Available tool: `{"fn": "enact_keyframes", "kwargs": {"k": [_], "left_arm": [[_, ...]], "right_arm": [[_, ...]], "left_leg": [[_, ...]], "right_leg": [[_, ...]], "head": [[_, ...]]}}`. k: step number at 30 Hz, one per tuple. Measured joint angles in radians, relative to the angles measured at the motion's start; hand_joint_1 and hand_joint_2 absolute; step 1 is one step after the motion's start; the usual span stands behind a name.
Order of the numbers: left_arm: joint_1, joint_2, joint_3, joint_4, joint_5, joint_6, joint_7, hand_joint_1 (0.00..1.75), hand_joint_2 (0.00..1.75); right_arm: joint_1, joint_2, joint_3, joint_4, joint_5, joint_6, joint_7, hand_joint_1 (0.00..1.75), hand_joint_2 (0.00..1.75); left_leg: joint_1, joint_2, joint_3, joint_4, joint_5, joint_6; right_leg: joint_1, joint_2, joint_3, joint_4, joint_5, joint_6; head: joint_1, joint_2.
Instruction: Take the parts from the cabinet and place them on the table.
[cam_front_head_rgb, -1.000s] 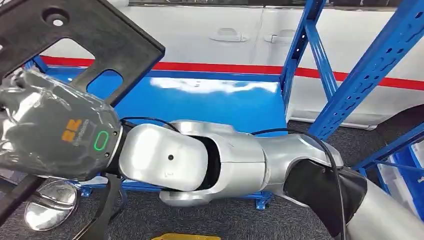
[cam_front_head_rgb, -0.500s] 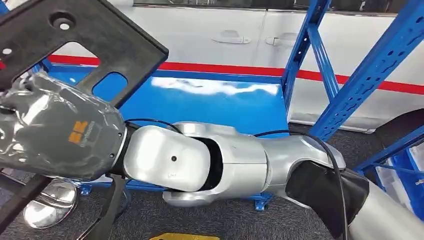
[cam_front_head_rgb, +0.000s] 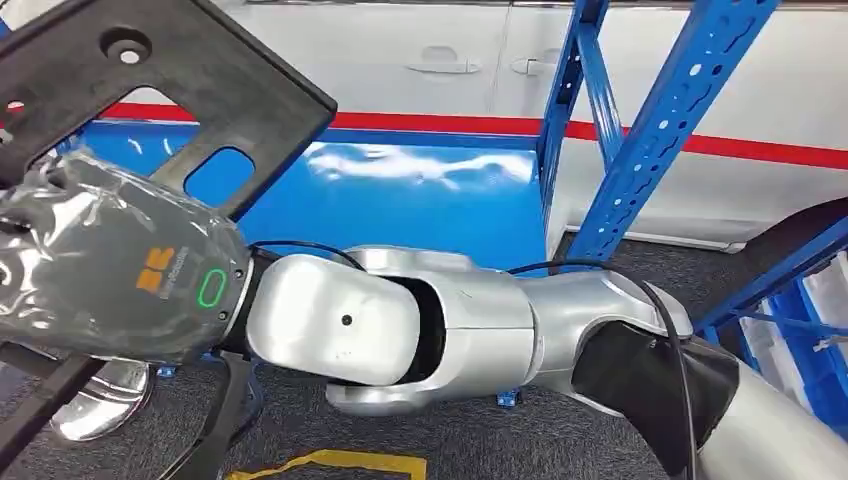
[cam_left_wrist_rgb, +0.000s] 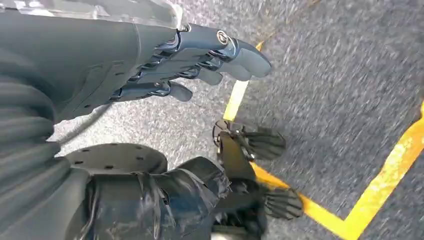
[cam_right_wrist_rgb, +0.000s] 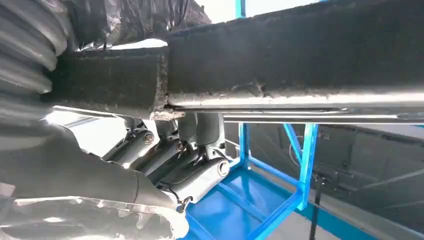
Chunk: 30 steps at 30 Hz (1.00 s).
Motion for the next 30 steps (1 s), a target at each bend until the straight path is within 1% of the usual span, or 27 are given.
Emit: {"fn": "enact_keyframes", "kwargs": {"k": [1, 2, 5, 6, 7, 8, 9, 10, 11, 12, 13, 14, 15, 16, 17, 18, 20, 21, 22, 23, 24, 25, 26, 27, 28, 29, 30], "left_arm": [[-0.003, 0.005, 0.0, 0.0, 0.0, 0.0, 0.0, 0.0, 1.75], [-0.006, 0.007, 0.0, 0.0, 0.0, 0.0, 0.0, 0.0, 1.75], [-0.005, 0.01, -0.001, 0.0, 0.0, -0.001, 0.002, 0.0, 1.75], [-0.005, 0.01, -0.001, 0.0, 0.0, -0.002, 0.002, 0.0, 1.75], [-0.005, 0.01, -0.001, 0.0, 0.0, -0.003, 0.003, 0.0, 1.75], [-0.005, 0.01, -0.001, 0.0, 0.0, -0.006, 0.004, 0.0, 1.75], [-0.005, 0.01, -0.001, 0.0, 0.0, -0.006, 0.004, 0.0, 1.75], [-0.004, 0.01, -0.001, 0.0, 0.0, -0.006, 0.005, 0.0, 1.75], [-0.002, 0.01, -0.001, 0.0, 0.0, -0.007, 0.005, 0.0, 1.75], [-0.001, 0.01, -0.001, 0.0, 0.0, -0.008, 0.008, 0.0, 1.75], [0.0, 0.01, -0.001, 0.0, 0.001, -0.008, 0.009, 0.0, 1.75], [0.0, 0.01, -0.001, 0.0, 0.001, -0.008, 0.01, 0.0, 1.75], [0.002, 0.01, -0.001, 0.0, 0.001, -0.008, 0.01, 0.0, 1.75], [0.002, 0.01, -0.001, 0.0, 0.002, -0.008, 0.011, 0.0, 1.75], [0.004, 0.01, -0.001, 0.0, 0.002, -0.008, 0.011, 0.0, 1.75], [0.007, 0.01, -0.001, 0.0, 0.003, -0.008, 0.011, 0.0, 1.75], [0.01, 0.011, -0.001, 0.0, 0.003, -0.008, 0.012, 0.0, 1.75], [0.015, 0.012, -0.001, 0.0, 0.004, -0.008, 0.012, 0.0, 1.75], [0.015, 0.012, -0.001, 0.0, 0.004, -0.008, 0.012, 0.0, 1.75], [0.016, 0.011, -0.002, 0.0, 0.004, -0.009, 0.013, 0.0, 1.75], [0.016, 0.011, -0.002, 0.0, 0.004, -0.009, 0.013, 0.0, 1.75], [0.016, 0.012, -0.002, 0.0, 0.004, -0.009, 0.013, 0.0, 1.75], [0.016, 0.012, -0.002, 0.0, 0.003, -0.009, 0.013, 0.0, 1.75], [0.017, 0.012, -0.002, 0.0, 0.003, -0.009, 0.013, 0.0, 1.75], [0.017, 0.011, -0.002, 0.0, 0.002, -0.009, 0.013, 0.0, 1.75], [0.017, 0.011, -0.002, 0.0, 0.002, -0.009, 0.013, 0.0, 1.75], [0.016, 0.011, -0.002, 0.0, 0.001, -0.009, 0.013, 0.0, 1.75]], "right_arm": [[-0.001, 0.001, 0.0, 0.0, 0.0, -0.001, 0.0, 1.75, 1.75], [-0.001, 0.001, 0.0, 0.0, 0.0, -0.001, -0.001, 1.75, 1.75], [-0.003, 0.001, 0.0, 0.0, 0.001, -0.001, -0.005, 1.75, 1.75], [-0.003, 0.0, 0.0, 0.0, -0.002, 0.0, -0.006, 1.75, 1.75], [-0.003, 0.0, 0.0, 0.001, -0.004, 0.0, -0.008, 1.75, 1.75], [-0.003, 0.0, 0.0, 0.001, -0.005, 0.001, -0.009, 1.75, 1.75], [-0.003, 0.0, 0.0, 0.001, -0.005, 0.001, -0.01, 1.75, 1.75], [-0.001, 0.0, 0.0, 0.002, -0.005, 0.001, -0.01, 1.75, 1.75], [0.001, 0.0, 0.0, 0.002, -0.005, 0.001, -0.01, 1.75, 1.75], [0.002, 0.0, 0.0, 0.002, -0.005, 0.001, -0.01, 1.75, 1.75], [0.003, 0.0, 0.0, 0.002, -0.005, 0.002, -0.01, 1.75, 1.75], [0.002, 0.0, 0.0, 0.002, -0.006, 0.004, -0.01, 1.75, 1.75], [0.001, 0.0, 0.0, 0.002, -0.01, 0.007, -0.01, 1.75, 1.75], [-0.001, 0.0, 0.0, 0.002, -0.013, 0.011, -0.01, 1.75, 1.75], [-0.002, 0.003, 0.0, 0.001, -0.016, 0.014, -0.009, 1.75, 1.75], [-0.002, 0.003, 0.0, 0.001, -0.018, 0.015, -0.008, 1.75, 1.75], [-0.004, 0.003, 0.0, 0.001, -0.021, 0.021, -0.008, 1.75, 1.75], [-0.004, 0.003, 0.0, 0.001, -0.024, 0.025, -0.008, 1.75, 1.75], [-0.006, 0.004, 0.0, 0.001, -0.024, 0.028, -0.007, 1.75, 1.75], [-0.009, 0.006, 0.0, 0.001, -0.027, 0.032, -0.006, 1.75, 1.75], [-0.01, 0.009, 0.0, 0.001, -0.029, 0.034, -0.006, 1.75, 1.75], [-0.009, 0.009, 0.0, 0.001, -0.03, 0.039, -0.005, 1.75, 1.75], [-0.009, 0.009, 0.0, 0.001, -0.032, 0.042, -0.005, 1.75, 1.75], [-0.009, 0.009, 0.0, 0.001, -0.035, 0.044, -0.005, 1.75, 1.75], [-0.009, 0.009, 0.0, 0.001, -0.036, 0.046, -0.005, 1.75, 1.75], [-0.009, 0.009, 0.0, 0.001, -0.037, 0.047, -0.005, 1.75, 1.75], [-0.01, 0.009, 0.0, 0.001, -0.037, 0.047, -0.005, 1.75, 1.75]], "left_leg": [[-0.01, 0.002, 0.048, -0.079, -0.014, 0.019], [-0.014, 0.007, 0.064, -0.1, -0.012, 0.015], [-0.024, 0.003, 0.049, -0.108, 0.014, 0.019], [-0.014, 0.005, 0.05, -0.129, 0.031, 0.022], [-0.011, 0.012, 0.05, -0.135, 0.047, 0.023], [-0.01, 0.011, 0.038, -0.137, 0.058, 0.033], [-0.009, 0.012, 0.023, -0.136, 0.069, 0.034], [-0.009, 0.012, 0.009, -0.135, 0.079, 0.034], [-0.009, 0.012, -0.007, -0.134, 0.09, 0.032], [-0.008, 0.012, -0.024, -0.13, 0.1, 0.029], [-0.006, 0.012, -0.04, -0.124, 0.107, 0.025], [-0.003, 0.012, -0.055, -0.118, 0.113, 0.021], [0.0, 0.012, -0.069, -0.108, 0.118, 0.015], [0.001, 0.012, -0.079, -0.095, 0.121, 0.01], [-0.002, 0.011, -0.092, -0.088, 0.124, 0.005], [-0.001, 0.011, -0.092, -0.089, 0.131, -0.003], [0.001, 0.01, -0.094, -0.092, 0.148, -0.016], [0.002, 0.009, -0.097, -0.096, 0.156, -0.026], [0.006, 0.008, -0.105, -0.082, 0.129, -0.029], [0.006, 0.009, -0.124, -0.044, 0.072, -0.032], [0.006, 0.009, -0.144, 0.024, 0.01, -0.036], [0.006, 0.009, -0.164, 0.097, -0.038, -0.039], [0.006, 0.008, -0.179, 0.168, -0.069, -0.042], [0.006, 0.009, -0.179, 0.209, -0.065, -0.043], [0.006, 0.009, -0.162, 0.208, -0.037, -0.041], [0.006, 0.009, -0.125, 0.172, 0.004, -0.039], [0.006, 0.008, -0.074, 0.107, 0.035, -0.035]], "right_leg": [[-0.001, -0.001, -0.003, 0.001, 0.007, 0.001], [0.003, -0.002, -0.006, -0.002, 0.013, 0.008], [-0.008, -0.007, -0.001, -0.015, 0.038, 0.026], [-0.003, -0.006, -0.005, -0.019, 0.042, 0.034], [-0.006, -0.006, -0.012, -0.003, 0.006, 0.04], [-0.007, -0.007, -0.022, 0.037, -0.052, 0.045], [-0.01, -0.007, -0.04, 0.107, -0.118, 0.049], [-0.013, -0.007, -0.057, 0.18, -0.166, 0.053], [-0.016, -0.007, -0.068, 0.247, -0.19, 0.057], [-0.018, -0.007, -0.063, 0.279, -0.179, 0.06], [-0.02, -0.007, -0.038, 0.266, -0.149, 0.062], [-0.02, -0.007, 0.003, 0.22, -0.115, 0.063], [-0.021, -0.007, 0.064, 0.141, -0.089, 0.063], [-0.022, -0.007, 0.125, 0.052, -0.101, 0.06], [-0.015, -0.006, 0.161, -0.003, -0.134, 0.056], [-0.01, -0.005, 0.153, 0.0, -0.129, 0.046], [-0.007, -0.004, 0.144, -0.003, -0.12, 0.036], [-0.011, -0.006, 0.137, -0.011, -0.108, 0.024], [-0.016, -0.012, 0.132, -0.015, -0.096, 0.016], [-0.016, -0.01, 0.118, -0.016, -0.085, 0.009], [-0.015, -0.011, 0.105, -0.016, -0.074, 0.004], [-0.014, -0.011, 0.091, -0.016, -0.063, 0.003], [-0.012, -0.011, 0.075, -0.015, -0.052, 0.003], [-0.011, -0.011, 0.06, -0.014, -0.041, 0.004], [-0.01, -0.011, 0.045, -0.014, -0.03, 0.005], [-0.009, -0.011, 0.031, -0.013, -0.019, 0.006], [-0.009, -0.011, 0.019, -0.012, -0.01, 0.008]], "head": [[0.001, 0.0], [0.002, 0.0], [0.0, 0.0], [-0.001, 0.0], [0.0, 0.0], [0.004, 0.0], [0.006, 0.0], [0.005, 0.0], [0.005, 0.0], [0.005, 0.0], [0.005, 0.0], [0.005, 0.0], [0.005, 0.0], [0.006, 0.0], [0.005, 0.0], [0.003, 0.0], [0.005, 0.0], [0.006, 0.0], [0.005, 0.0], [0.004, 0.0], [0.004, 0.0], [0.005, 0.0], [0.004, 0.0], [0.005, 0.0], [0.005, 0.0], [0.004, 0.0], [0.005, 0.0]]}}
